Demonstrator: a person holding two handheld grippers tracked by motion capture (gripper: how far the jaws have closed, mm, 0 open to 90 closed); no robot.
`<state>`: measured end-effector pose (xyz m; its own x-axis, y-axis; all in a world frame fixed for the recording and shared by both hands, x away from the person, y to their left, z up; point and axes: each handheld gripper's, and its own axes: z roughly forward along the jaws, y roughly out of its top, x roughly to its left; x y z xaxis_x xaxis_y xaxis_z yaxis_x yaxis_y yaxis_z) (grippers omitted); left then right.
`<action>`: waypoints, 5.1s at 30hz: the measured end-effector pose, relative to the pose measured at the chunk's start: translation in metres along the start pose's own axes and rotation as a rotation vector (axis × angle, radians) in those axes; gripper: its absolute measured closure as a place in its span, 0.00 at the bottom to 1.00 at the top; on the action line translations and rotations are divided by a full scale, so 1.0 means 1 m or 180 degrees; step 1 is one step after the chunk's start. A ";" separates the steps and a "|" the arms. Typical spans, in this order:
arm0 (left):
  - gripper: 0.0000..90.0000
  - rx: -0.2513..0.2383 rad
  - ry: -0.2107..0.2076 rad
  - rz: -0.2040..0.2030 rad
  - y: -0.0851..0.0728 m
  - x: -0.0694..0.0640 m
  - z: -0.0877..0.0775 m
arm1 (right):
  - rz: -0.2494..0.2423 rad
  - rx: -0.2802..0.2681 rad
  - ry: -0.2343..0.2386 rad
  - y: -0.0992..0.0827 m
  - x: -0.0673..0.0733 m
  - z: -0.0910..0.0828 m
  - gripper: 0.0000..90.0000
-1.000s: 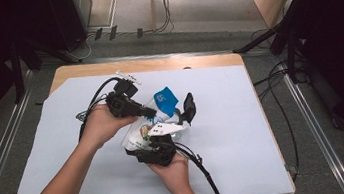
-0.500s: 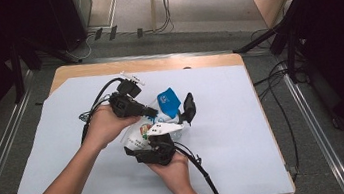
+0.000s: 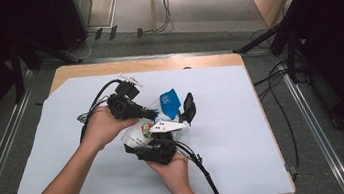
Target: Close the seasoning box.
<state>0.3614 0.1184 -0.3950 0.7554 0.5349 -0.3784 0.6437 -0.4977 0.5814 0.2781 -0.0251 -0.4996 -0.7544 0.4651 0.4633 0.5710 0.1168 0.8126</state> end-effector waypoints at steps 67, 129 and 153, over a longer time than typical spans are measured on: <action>1.00 -0.0067 0.0114 -0.0073 0.007 -0.003 0.002 | -0.0144 0.0014 -0.0074 0.009 0.005 -0.001 0.71; 1.00 -0.0071 0.0176 -0.0137 0.013 -0.006 0.004 | -0.0022 -0.0072 0.0086 0.011 0.000 -0.002 0.71; 1.00 -0.0064 0.0169 -0.0151 0.014 -0.006 0.006 | -0.0218 0.0027 -0.0022 0.011 0.001 0.001 0.70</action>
<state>0.3661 0.1041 -0.3892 0.7162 0.5933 -0.3674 0.6756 -0.4574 0.5783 0.2835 -0.0229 -0.4908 -0.7895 0.4617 0.4044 0.5210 0.1559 0.8392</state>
